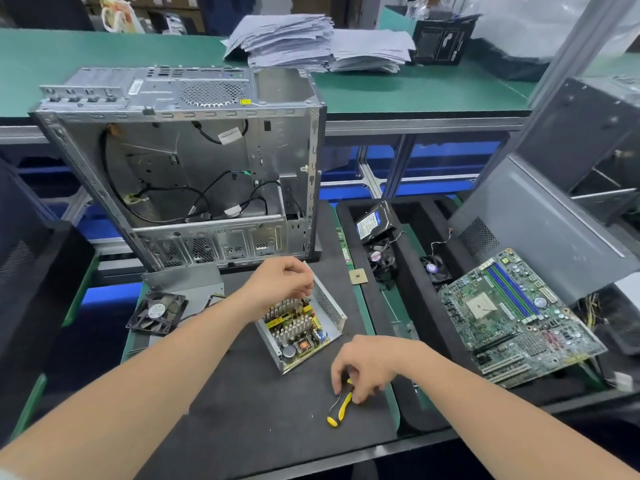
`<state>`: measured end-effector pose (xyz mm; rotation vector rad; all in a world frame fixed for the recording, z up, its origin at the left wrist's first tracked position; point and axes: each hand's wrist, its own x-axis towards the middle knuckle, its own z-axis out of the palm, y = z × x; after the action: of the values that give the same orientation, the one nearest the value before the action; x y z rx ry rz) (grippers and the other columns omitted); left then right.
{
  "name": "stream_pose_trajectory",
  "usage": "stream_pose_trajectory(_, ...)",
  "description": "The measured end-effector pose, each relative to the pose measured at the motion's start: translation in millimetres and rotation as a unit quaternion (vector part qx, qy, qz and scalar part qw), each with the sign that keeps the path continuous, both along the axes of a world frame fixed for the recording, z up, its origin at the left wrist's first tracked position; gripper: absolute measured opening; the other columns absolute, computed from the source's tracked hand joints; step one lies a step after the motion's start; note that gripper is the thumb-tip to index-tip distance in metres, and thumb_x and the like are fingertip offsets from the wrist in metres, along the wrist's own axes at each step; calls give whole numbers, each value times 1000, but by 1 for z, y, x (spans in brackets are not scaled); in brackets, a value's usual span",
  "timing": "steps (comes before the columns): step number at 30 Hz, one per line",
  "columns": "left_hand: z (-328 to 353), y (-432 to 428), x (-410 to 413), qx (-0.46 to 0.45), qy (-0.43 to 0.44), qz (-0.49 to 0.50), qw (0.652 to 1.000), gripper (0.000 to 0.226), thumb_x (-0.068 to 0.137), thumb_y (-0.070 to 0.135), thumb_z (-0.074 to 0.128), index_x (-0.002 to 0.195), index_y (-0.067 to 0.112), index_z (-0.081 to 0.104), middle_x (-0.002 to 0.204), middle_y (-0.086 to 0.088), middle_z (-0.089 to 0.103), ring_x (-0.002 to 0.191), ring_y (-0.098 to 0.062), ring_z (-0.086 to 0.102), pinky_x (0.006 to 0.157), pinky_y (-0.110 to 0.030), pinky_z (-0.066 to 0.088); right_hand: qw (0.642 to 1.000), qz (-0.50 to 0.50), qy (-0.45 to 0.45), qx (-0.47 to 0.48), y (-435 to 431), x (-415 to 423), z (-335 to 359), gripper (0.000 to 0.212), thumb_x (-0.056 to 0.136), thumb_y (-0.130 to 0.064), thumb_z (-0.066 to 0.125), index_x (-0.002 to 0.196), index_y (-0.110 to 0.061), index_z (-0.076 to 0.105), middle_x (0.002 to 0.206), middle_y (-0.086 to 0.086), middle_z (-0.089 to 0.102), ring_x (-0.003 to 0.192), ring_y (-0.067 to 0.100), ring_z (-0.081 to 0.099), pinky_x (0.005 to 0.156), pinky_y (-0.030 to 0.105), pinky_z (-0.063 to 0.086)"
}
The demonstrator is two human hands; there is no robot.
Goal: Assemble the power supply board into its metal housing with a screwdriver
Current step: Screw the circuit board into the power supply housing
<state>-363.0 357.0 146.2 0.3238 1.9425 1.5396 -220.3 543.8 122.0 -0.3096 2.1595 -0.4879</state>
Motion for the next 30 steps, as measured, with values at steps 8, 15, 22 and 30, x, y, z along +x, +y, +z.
stream_pose_trajectory(8,-4,2,1,48,-50,-11,998,18,92,11,75,106,1,71,99,-22,76,92,-28,74,84,-32,62,980,100,172,-27,-14,2,-5,27,82,-26,86,105,-21,72,103,-7,54,89,16,53,75,35,49)
stream_pose_trajectory(15,3,-3,-1,178,-155,29,971,17,95,9,71,109,2,65,109,-17,75,101,-25,74,85,-30,60,853,-275,264,-355,4,-37,74,26,101,-24,68,116,-10,52,90,5,69,72,23,73,64,34,59)
stream_pose_trajectory(22,7,-6,-2,272,-218,69,935,16,101,6,60,116,0,60,120,-20,73,118,-32,69,87,-30,60,640,-478,390,-457,4,-68,81,17,103,-20,64,107,-14,49,91,7,70,76,32,74,73,49,65)
stream_pose_trajectory(30,11,-4,3,295,-235,89,922,26,101,6,59,126,-1,55,124,-20,71,119,-28,69,89,-30,59,614,-497,412,-454,-4,-70,72,21,102,-24,64,112,-13,49,88,-6,71,80,27,76,76,54,65)
